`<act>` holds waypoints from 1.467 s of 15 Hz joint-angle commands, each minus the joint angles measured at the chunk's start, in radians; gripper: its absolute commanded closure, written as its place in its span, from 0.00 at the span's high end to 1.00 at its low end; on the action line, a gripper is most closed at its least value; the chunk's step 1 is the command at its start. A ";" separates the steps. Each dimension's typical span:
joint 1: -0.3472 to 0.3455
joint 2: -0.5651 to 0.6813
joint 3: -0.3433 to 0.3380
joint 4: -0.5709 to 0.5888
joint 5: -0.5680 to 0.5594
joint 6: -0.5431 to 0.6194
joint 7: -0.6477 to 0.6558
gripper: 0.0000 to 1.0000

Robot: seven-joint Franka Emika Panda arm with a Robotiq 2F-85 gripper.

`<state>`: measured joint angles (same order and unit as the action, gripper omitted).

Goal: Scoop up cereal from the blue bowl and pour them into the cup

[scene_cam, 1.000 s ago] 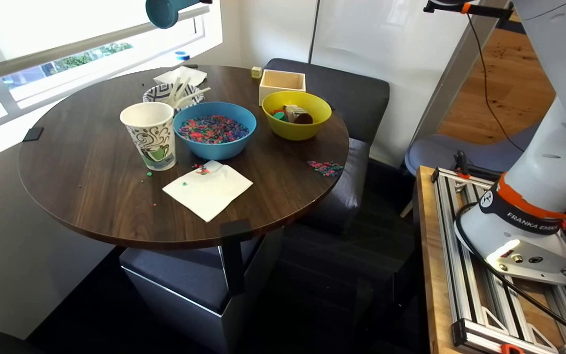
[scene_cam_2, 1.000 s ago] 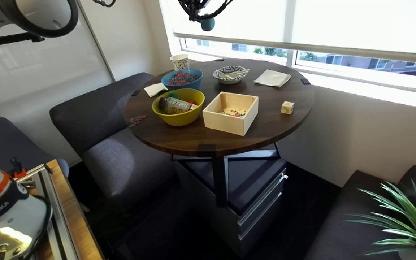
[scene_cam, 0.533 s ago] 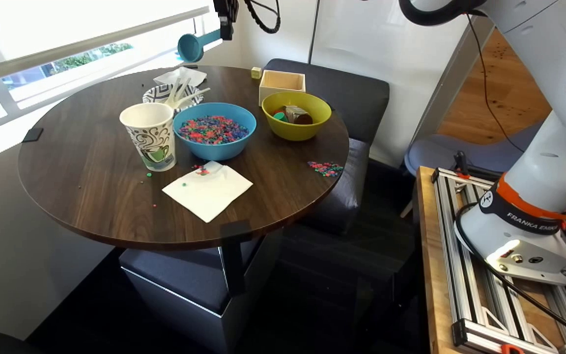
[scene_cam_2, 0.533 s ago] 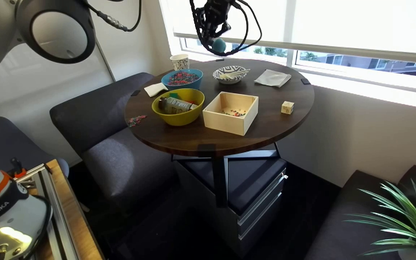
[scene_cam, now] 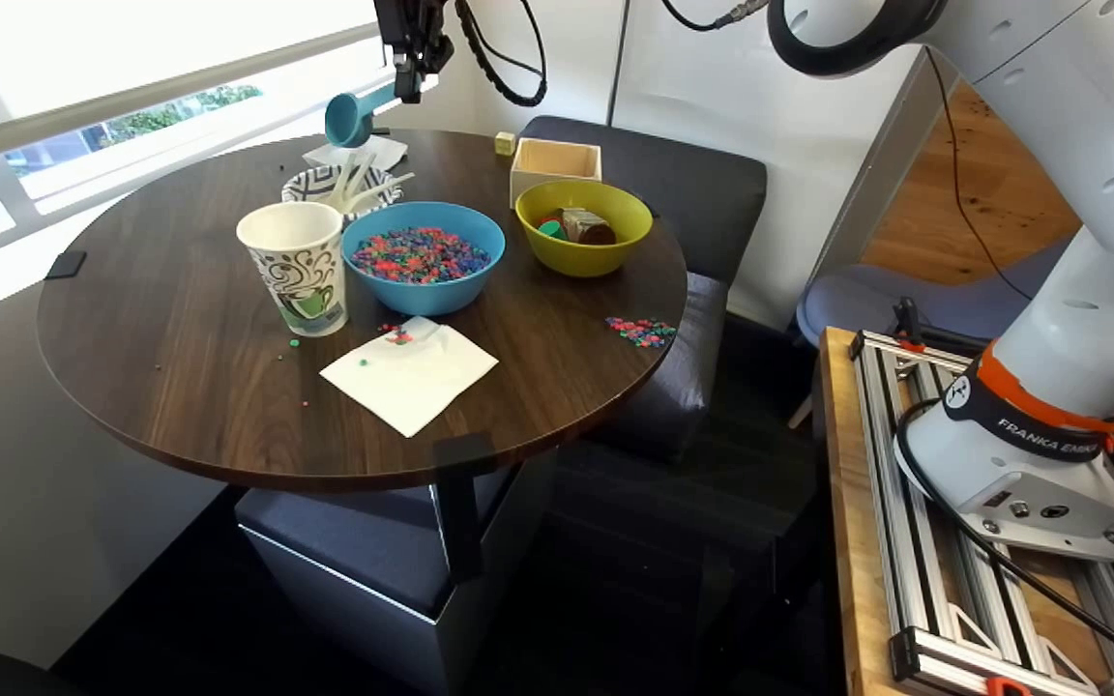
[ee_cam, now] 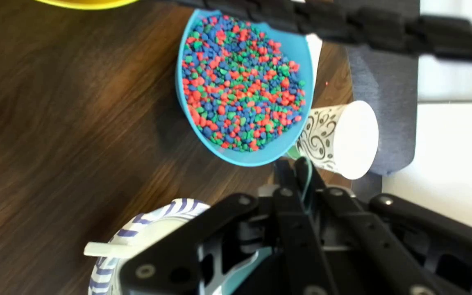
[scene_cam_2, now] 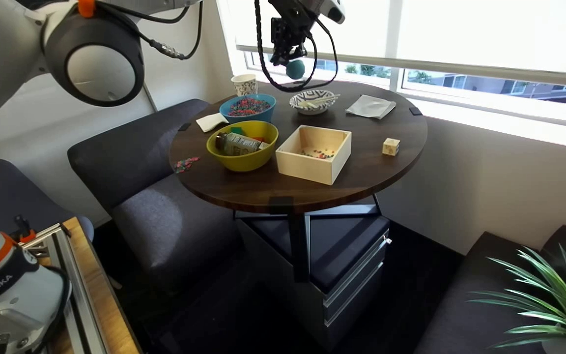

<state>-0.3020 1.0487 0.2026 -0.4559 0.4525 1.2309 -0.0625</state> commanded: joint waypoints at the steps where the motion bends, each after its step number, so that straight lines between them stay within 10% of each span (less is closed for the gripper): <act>1: -0.012 0.038 0.011 0.030 0.032 0.100 0.128 0.02; 11: 0.014 0.083 0.012 0.027 0.011 0.082 0.211 0.02; 13: 0.014 0.083 0.021 0.023 0.023 0.079 0.221 0.34; 22: 0.075 0.010 -0.065 0.007 -0.113 0.140 0.244 0.90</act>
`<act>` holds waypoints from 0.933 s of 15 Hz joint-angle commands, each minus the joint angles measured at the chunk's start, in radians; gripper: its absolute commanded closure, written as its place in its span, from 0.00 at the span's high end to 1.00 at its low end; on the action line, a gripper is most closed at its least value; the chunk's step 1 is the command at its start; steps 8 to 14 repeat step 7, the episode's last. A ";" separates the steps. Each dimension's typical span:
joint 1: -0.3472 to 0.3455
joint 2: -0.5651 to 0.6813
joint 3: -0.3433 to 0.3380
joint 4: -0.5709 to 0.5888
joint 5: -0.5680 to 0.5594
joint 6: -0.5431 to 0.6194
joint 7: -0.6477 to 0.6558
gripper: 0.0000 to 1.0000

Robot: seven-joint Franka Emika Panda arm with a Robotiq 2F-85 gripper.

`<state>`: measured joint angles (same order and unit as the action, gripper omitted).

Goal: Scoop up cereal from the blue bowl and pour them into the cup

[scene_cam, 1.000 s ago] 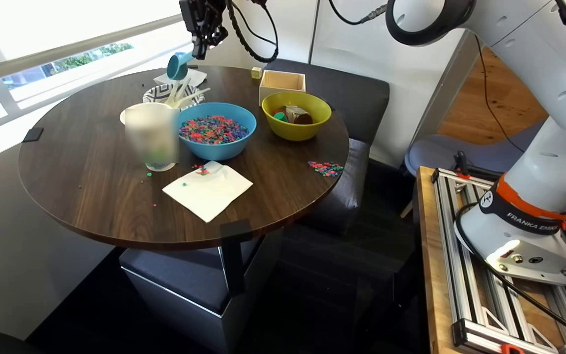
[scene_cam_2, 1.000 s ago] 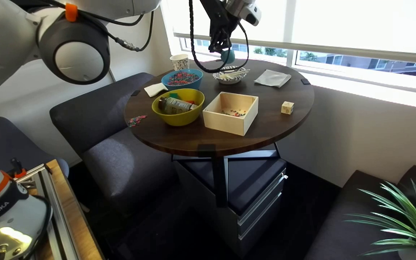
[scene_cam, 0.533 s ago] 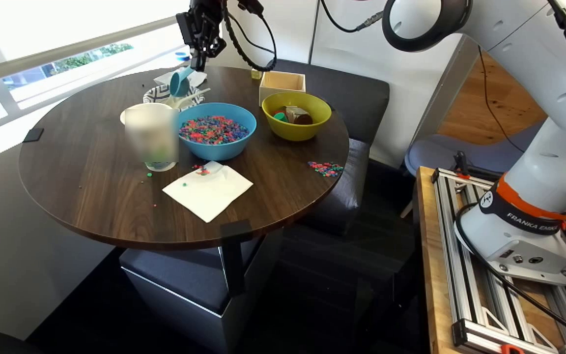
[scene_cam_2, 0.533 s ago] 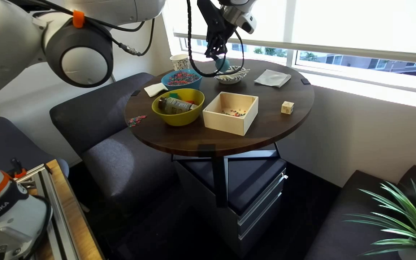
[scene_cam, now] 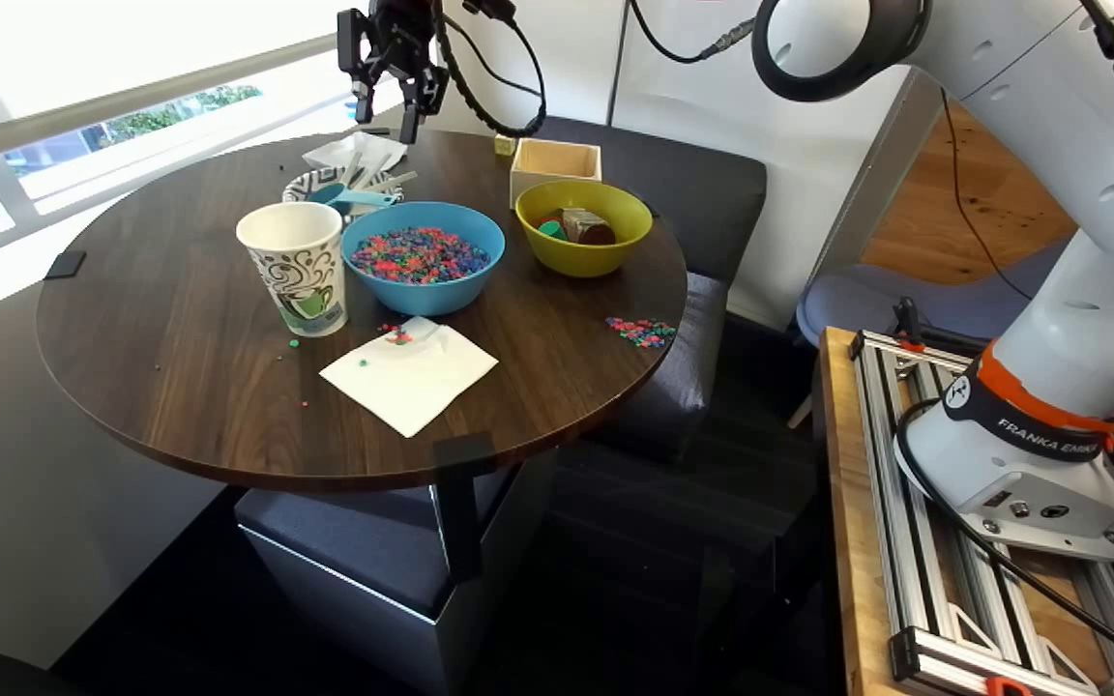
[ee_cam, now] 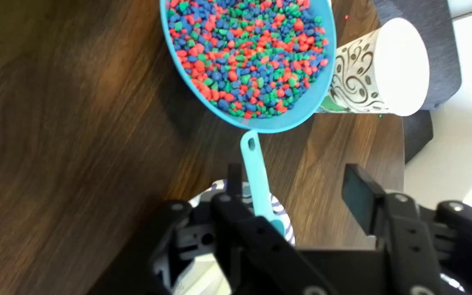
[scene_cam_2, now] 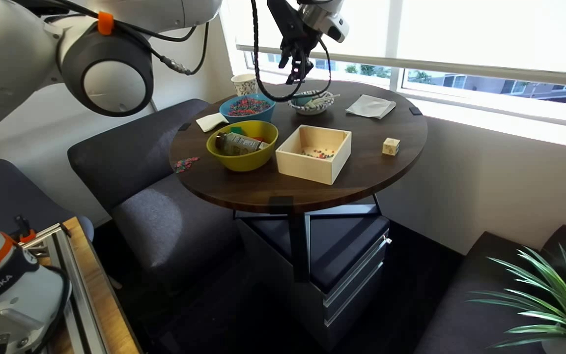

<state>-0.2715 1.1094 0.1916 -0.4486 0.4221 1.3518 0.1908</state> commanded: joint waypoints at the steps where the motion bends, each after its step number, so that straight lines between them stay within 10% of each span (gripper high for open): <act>1: 0.058 -0.073 -0.062 0.003 -0.110 0.000 -0.025 0.96; 14: 0.104 -0.177 -0.082 0.009 -0.186 -0.059 -0.043 1.00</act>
